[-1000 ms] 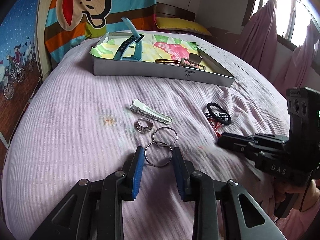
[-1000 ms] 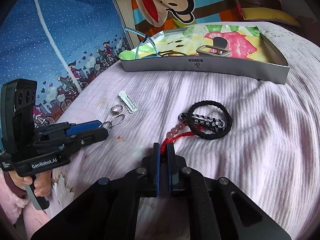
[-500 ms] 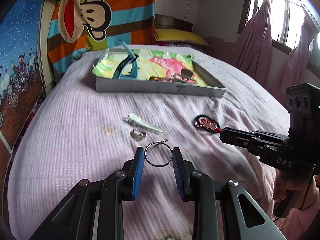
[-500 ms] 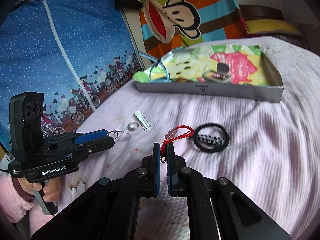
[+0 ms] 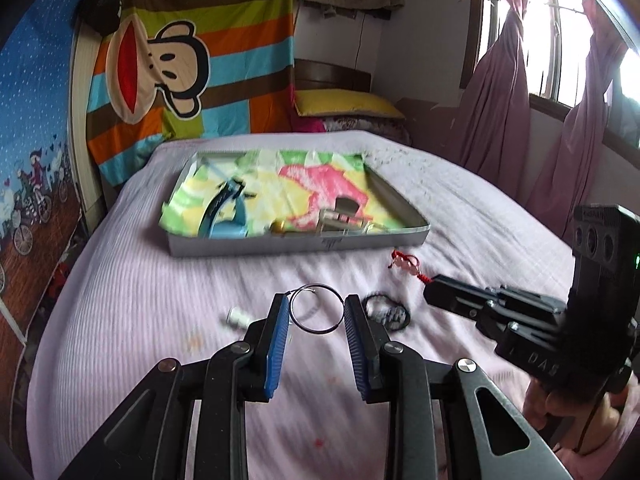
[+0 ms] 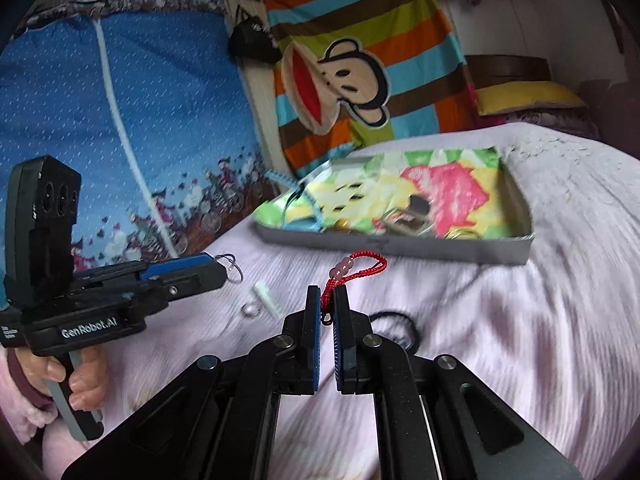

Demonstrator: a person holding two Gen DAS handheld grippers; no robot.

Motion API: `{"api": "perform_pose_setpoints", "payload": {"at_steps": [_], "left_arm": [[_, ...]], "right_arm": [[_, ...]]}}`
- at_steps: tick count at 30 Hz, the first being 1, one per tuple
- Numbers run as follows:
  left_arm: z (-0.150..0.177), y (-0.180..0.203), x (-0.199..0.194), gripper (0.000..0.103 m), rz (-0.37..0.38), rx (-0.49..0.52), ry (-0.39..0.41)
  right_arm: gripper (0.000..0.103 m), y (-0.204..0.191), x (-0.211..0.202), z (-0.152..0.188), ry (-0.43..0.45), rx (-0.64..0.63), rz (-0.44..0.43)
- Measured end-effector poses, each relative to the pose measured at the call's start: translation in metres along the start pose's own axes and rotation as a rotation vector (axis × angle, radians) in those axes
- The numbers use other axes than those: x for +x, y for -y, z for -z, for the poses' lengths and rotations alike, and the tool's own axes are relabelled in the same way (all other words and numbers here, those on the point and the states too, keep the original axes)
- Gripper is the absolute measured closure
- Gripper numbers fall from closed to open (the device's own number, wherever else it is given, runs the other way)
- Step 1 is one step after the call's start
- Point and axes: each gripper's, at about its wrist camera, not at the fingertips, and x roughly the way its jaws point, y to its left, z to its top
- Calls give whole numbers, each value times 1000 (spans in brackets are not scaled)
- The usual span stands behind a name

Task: Organize jewelry
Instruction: 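Lift the silver ring and red-corded hair tie and carry both toward the tray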

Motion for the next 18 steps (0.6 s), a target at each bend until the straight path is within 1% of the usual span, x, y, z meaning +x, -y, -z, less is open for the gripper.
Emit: {"api": "perform_pose_setpoints", "payload": {"at_steps": [5, 8, 10, 13, 18], "left_arm": [[-18, 5, 15, 76, 2, -15, 34], [-29, 6, 27, 76, -9, -25, 54], [-39, 5, 36, 76, -18, -33, 63], [-51, 5, 51, 76, -28, -47, 71], [-74, 0, 82, 76, -36, -69, 54]], "right_arm": [[98, 9, 3, -11, 68, -35, 94], [98, 17, 6, -24, 109, -44, 132], [98, 27, 10, -36, 143, -37, 146], [98, 42, 21, -52, 166, -18, 155], [98, 64, 46, -66, 155, 22, 155]]}}
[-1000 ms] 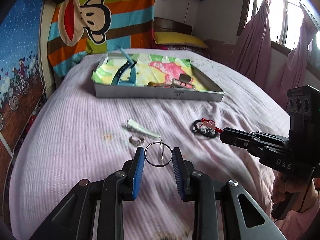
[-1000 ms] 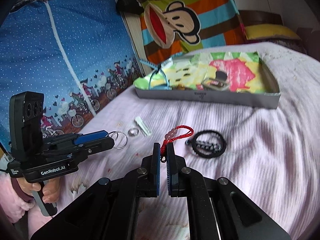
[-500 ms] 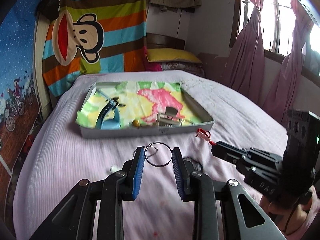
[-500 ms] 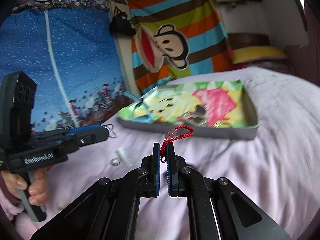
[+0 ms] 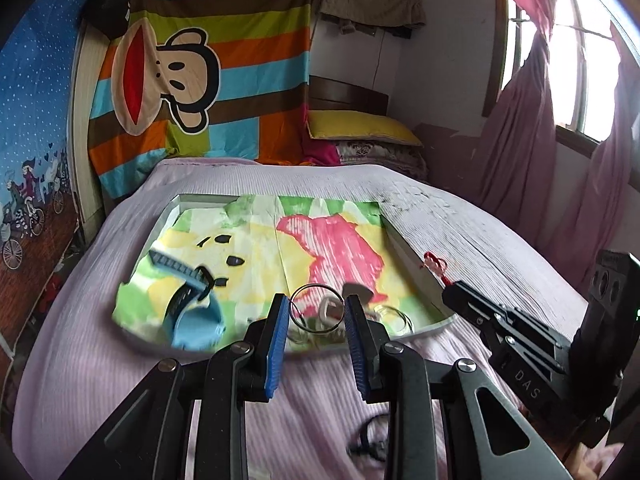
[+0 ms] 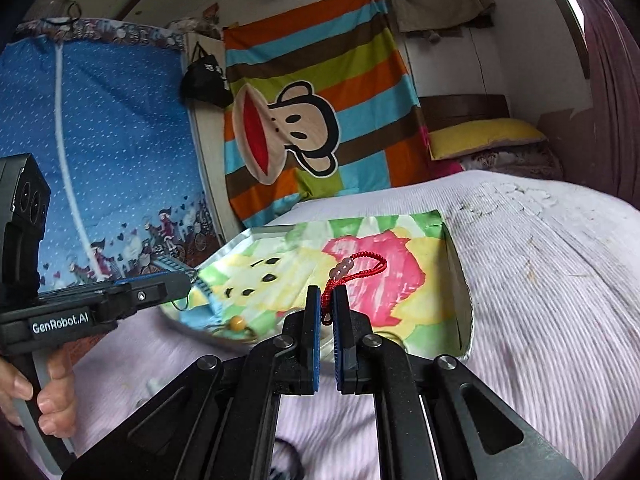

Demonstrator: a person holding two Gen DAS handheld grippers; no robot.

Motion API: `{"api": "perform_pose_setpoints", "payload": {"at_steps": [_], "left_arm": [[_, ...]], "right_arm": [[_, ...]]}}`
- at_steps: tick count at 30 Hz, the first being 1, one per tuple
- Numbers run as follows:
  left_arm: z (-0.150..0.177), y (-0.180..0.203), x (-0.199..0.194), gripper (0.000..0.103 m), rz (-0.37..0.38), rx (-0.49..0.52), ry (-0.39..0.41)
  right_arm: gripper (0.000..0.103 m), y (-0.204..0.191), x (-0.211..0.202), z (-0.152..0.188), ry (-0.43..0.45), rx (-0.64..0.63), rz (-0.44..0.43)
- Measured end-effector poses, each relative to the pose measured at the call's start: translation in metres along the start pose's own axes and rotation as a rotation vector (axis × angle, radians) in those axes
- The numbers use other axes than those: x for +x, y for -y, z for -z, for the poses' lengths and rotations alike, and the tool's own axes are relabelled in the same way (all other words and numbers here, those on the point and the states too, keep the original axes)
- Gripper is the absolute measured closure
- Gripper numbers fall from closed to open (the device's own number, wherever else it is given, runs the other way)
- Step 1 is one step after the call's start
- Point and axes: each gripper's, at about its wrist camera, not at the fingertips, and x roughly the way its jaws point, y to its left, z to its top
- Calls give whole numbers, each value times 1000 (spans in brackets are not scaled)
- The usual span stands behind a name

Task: Organize jewelry
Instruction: 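Lift the silver ring and red-corded hair tie and carry both toward the tray, then lower both held items into the grey tray and open both tools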

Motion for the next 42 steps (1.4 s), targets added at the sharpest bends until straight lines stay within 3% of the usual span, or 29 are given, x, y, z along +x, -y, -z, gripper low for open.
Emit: {"api": "perform_pose_setpoints", "payload": {"at_steps": [7, 17, 26, 38, 42], "left_arm": [[-18, -6, 43, 76, -9, -54, -20], [-9, -16, 85, 76, -67, -142, -124], [-3, -16, 97, 75, -125, -117, -216], [9, -23, 97, 74, -132, -106, -246], [11, -24, 89, 61, -117, -118, -227]], "right_arm": [[98, 18, 34, 4, -60, 58, 3], [98, 27, 59, 20, -168, 94, 19], [98, 29, 67, 28, -217, 91, 36], [96, 23, 67, 28, -240, 44, 59], [89, 20, 63, 27, -237, 26, 66]]}}
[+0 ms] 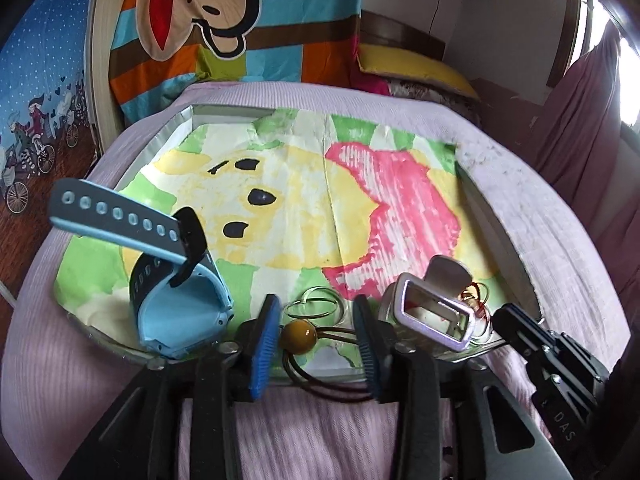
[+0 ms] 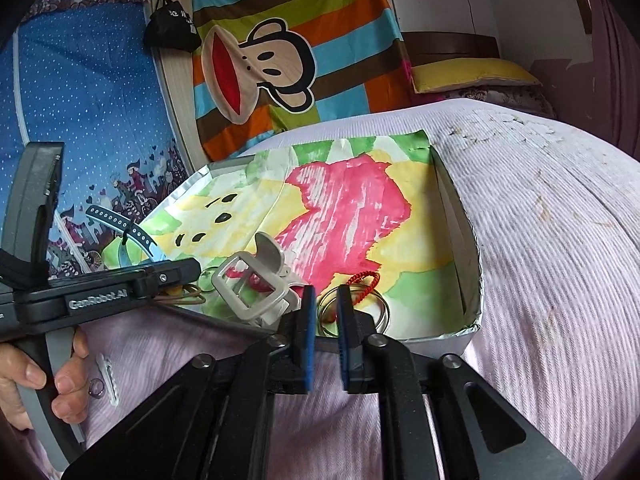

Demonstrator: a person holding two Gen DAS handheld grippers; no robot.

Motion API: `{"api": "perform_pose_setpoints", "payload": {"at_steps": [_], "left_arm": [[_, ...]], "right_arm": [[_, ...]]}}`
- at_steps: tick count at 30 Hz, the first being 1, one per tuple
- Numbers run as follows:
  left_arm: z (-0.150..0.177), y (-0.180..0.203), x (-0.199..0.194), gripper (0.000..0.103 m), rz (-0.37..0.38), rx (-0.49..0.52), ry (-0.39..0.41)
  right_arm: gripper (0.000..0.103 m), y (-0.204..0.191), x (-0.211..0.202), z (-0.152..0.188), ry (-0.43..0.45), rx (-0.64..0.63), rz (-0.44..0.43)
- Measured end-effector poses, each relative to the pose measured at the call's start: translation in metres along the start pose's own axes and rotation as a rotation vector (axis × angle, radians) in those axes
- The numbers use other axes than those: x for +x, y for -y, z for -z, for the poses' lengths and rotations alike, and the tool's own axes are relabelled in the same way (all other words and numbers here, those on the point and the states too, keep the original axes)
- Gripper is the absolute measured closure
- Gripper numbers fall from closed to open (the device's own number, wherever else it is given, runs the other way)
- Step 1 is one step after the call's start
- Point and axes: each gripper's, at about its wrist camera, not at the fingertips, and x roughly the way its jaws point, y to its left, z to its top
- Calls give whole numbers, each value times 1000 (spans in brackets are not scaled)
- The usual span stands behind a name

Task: Organize jewelry
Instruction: 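Lower both held items into the grey tray and open both tools, then withdraw both tools from the tray toward the remaining jewelry on the bed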

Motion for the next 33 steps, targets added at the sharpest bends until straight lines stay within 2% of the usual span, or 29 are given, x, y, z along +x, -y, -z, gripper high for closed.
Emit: {"api": "perform_pose_setpoints", "payload": {"at_steps": [2, 3, 7, 8, 10, 14, 16, 20, 22, 28, 33], "left_arm": [[2, -2, -7, 40, 9, -14, 33], [3, -3, -9, 39, 13, -18, 47], [5, -8, -19, 38, 42, -30, 79], [6, -8, -23, 35, 42, -24, 91], [9, -8, -29, 28, 35, -7, 118], [12, -5, -42, 24, 19, 33, 160], [15, -3, -48, 21, 5, 50, 179], [21, -1, -64, 7, -35, 74, 234], [26, -2, -74, 2, -45, 80, 264], [36, -7, -93, 0, -84, 73, 300], [44, -14, -112, 0, -109, 52, 343]], "right_arm": [[79, -1, -3, 0, 9, -5, 4], [75, -1, -5, 0, 14, -6, 5], [74, -2, -12, -1, 32, -16, 13], [73, -2, -14, -1, 37, -17, 15], [63, -2, -19, -1, 54, -16, 18], [57, -3, -30, -1, 89, -16, 24], [50, -5, -37, -1, 110, -14, 23], [41, -8, -52, 2, 157, -18, 20], [32, -10, -59, 3, 178, -21, 21], [13, -15, -85, 7, 257, -36, 46], [5, -21, -104, 10, 298, -51, 35]]}}
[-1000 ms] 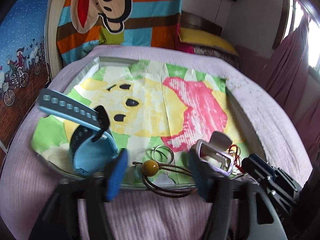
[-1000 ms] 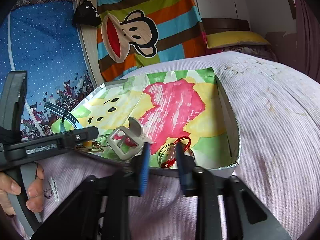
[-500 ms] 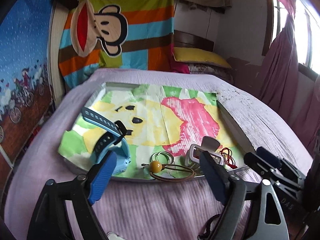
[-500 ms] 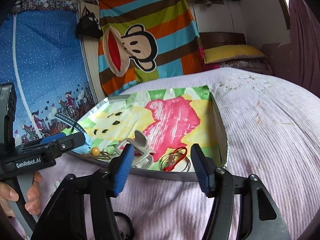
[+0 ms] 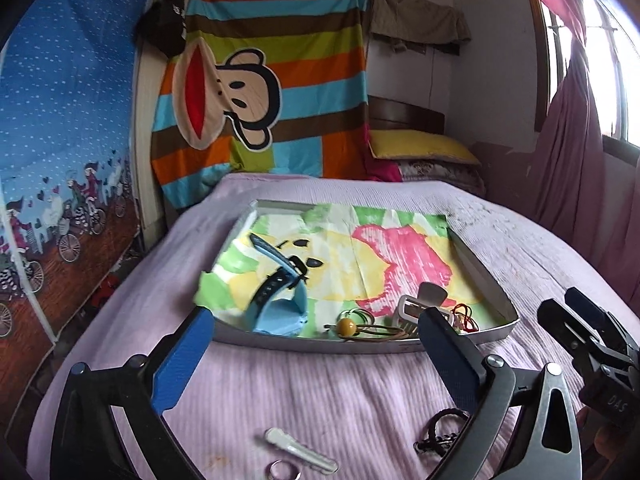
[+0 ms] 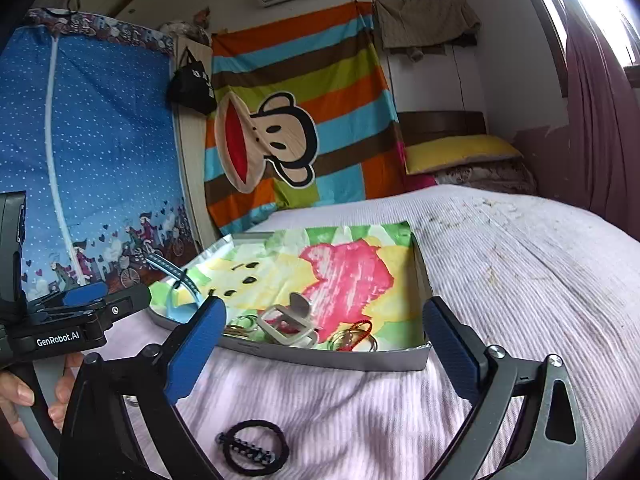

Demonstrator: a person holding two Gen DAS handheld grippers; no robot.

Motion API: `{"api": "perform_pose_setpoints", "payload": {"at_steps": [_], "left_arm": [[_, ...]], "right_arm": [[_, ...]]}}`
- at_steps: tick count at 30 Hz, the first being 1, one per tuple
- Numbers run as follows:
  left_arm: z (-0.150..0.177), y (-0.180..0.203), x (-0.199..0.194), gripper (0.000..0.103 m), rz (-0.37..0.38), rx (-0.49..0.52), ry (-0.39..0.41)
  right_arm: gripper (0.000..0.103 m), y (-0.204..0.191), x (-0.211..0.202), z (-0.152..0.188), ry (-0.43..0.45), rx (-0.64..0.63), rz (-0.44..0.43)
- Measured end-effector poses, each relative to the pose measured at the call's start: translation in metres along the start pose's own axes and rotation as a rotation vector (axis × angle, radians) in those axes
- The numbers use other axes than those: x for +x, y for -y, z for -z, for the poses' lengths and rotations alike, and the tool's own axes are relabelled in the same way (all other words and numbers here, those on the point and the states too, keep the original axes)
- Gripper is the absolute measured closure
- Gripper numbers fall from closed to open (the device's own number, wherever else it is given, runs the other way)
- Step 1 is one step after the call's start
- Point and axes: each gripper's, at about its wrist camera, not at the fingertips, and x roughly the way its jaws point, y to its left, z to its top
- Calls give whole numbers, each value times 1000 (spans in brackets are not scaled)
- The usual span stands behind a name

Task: Organize jewelry
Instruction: 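Withdraw both tools from the tray toward the remaining jewelry on the bed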

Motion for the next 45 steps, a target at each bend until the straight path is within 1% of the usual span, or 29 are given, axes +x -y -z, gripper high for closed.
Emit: {"api": "perform_pose_setpoints", "payload": {"at_steps": [4, 12, 17, 27, 30, 35, 39, 43, 45], "left_arm": [[2, -4, -17, 0, -17, 9, 34], [14, -6, -44, 0, -26, 37, 64], [22, -10, -63, 0, -54, 39, 91], [38, -18, -85, 0, -55, 40, 104], [44, -20, -86, 0, -53, 41, 93], [58, -28, -82, 0, -44, 45, 51], [71, -34, -76, 0, -27, 47, -2], [79, -39, -66, 0, 16, 54, -83], [82, -40, -61, 0, 34, 55, -111]], "right_arm": [[3, -5, -14, -1, 17, -11, -23], [3, -17, -37, 6, 23, -31, -53], [3, -17, -49, 9, 25, -34, -59], [3, -22, -61, 17, 2, -73, -58], [3, -24, -63, 22, -15, -81, -62], [3, -26, -60, 34, -55, -109, -56], [3, -20, -52, 41, -106, -101, -53], [3, -16, -41, 47, -165, -80, -53], [3, -13, -35, 50, -195, -62, -54]]}}
